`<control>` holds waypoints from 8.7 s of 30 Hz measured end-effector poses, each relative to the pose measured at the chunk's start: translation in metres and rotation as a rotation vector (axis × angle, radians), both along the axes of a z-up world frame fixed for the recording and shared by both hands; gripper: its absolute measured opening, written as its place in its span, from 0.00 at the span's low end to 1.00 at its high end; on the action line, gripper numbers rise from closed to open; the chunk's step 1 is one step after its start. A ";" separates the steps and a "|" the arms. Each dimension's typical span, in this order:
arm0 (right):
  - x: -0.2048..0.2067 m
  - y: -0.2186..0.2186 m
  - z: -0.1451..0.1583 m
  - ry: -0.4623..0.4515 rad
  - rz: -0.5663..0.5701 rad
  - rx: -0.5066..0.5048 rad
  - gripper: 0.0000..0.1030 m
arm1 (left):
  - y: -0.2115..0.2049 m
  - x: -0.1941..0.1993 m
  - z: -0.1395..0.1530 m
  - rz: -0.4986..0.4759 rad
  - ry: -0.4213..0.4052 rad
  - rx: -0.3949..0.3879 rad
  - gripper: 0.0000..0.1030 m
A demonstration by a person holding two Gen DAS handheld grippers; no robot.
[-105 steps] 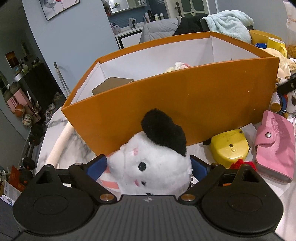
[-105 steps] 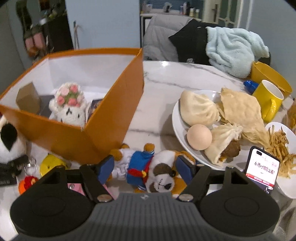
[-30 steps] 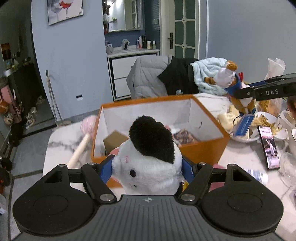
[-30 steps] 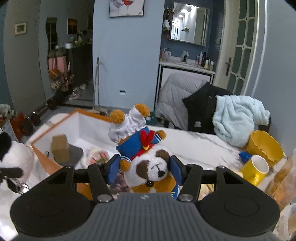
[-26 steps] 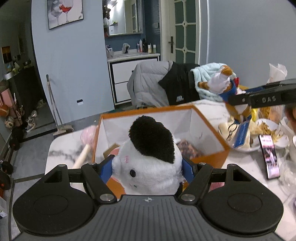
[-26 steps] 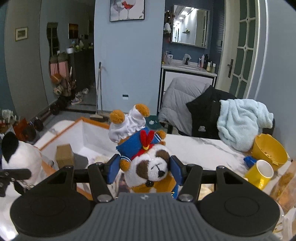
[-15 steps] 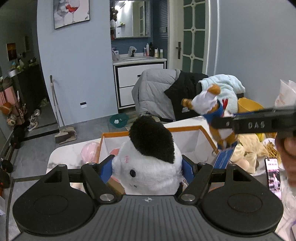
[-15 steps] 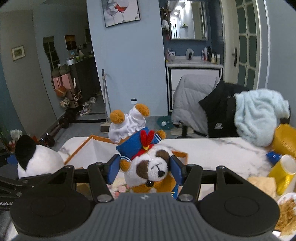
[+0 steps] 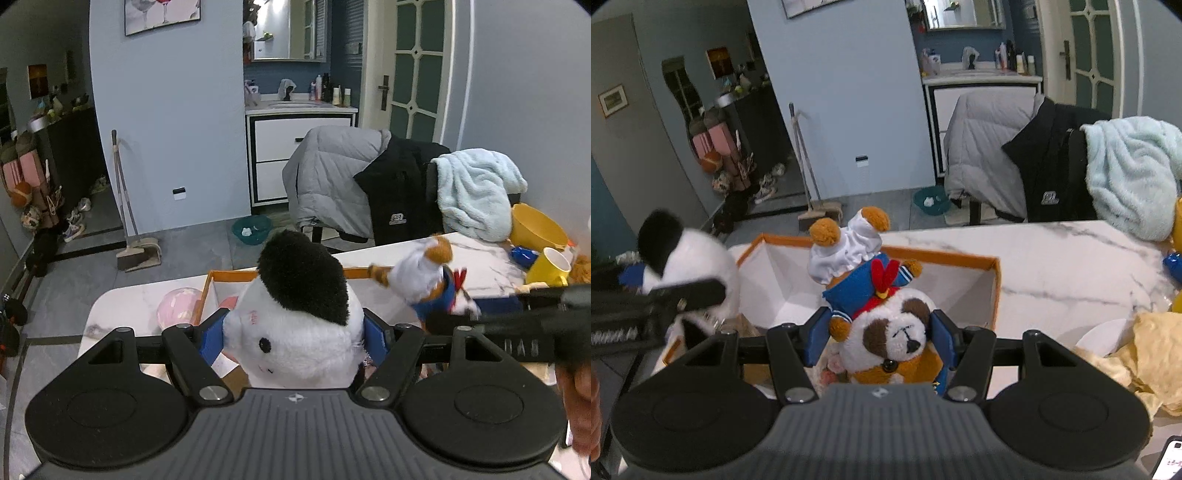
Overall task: Organize objects
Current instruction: 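Carry the white plush with the left gripper while the right gripper carries the dog plush into the orange box, then open both grippers inside the orange box and lift them out, then grasp the orange crocheted ball with the left gripper while the right gripper grasps the Vaseline packet, then carry the crocheted ball with the left gripper while the right gripper carries the Vaseline packet into the orange box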
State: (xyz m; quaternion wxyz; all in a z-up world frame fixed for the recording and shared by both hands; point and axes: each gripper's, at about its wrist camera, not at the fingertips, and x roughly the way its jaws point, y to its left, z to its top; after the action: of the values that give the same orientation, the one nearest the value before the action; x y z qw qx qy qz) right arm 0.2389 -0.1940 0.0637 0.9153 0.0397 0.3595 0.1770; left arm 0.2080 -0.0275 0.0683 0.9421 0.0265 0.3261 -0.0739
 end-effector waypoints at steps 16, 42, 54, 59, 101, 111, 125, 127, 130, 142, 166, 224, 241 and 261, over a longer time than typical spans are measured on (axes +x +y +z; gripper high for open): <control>0.022 0.011 -0.045 0.090 0.076 -0.092 0.59 | -0.011 0.040 -0.045 0.050 0.075 0.037 0.83; 0.026 0.001 -0.038 0.018 0.020 0.006 0.71 | 0.003 0.040 -0.042 0.162 0.094 0.052 0.89; 0.007 0.004 -0.026 0.004 0.039 -0.013 0.71 | 0.002 0.023 -0.021 0.150 0.068 0.058 0.89; -0.008 0.005 -0.013 -0.015 0.038 0.001 0.71 | 0.001 0.007 -0.002 0.135 0.039 0.054 0.89; -0.130 -0.052 0.063 -0.233 0.065 0.045 0.80 | 0.000 -0.095 0.049 0.058 -0.078 0.068 0.90; -0.139 -0.072 0.034 -0.181 0.047 0.010 0.81 | -0.002 -0.117 -0.007 -0.020 -0.005 0.051 0.90; -0.134 -0.062 -0.019 -0.040 0.086 -0.147 0.89 | -0.028 -0.139 -0.093 -0.139 0.110 0.130 0.90; -0.133 -0.058 -0.030 -0.039 0.132 -0.216 0.91 | -0.034 -0.143 -0.096 -0.175 0.109 0.128 0.90; -0.132 -0.055 -0.050 -0.028 0.177 -0.360 0.91 | -0.040 -0.144 -0.102 -0.217 0.105 0.133 0.90; -0.130 -0.071 -0.106 0.223 0.275 -0.459 0.91 | -0.050 -0.137 -0.129 -0.275 0.152 0.191 0.90; -0.125 -0.080 -0.123 0.345 0.270 -0.468 0.74 | -0.046 -0.133 -0.140 -0.320 0.187 0.162 0.71; -0.114 -0.058 0.040 0.072 0.188 -0.183 0.46 | -0.026 -0.128 -0.056 -0.280 0.015 0.033 0.46; -0.060 0.002 0.037 0.046 0.147 -0.177 0.46 | -0.024 -0.062 -0.037 -0.173 -0.027 0.023 0.46; -0.038 0.043 -0.025 0.104 0.227 -0.554 0.46 | -0.015 -0.021 -0.080 -0.094 0.052 0.046 0.46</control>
State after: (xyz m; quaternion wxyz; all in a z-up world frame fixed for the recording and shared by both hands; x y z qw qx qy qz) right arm 0.2011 -0.1514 0.0386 0.8462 -0.2427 0.4425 0.1710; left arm 0.1865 -0.0427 -0.0121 0.9280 0.0615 0.3502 -0.1115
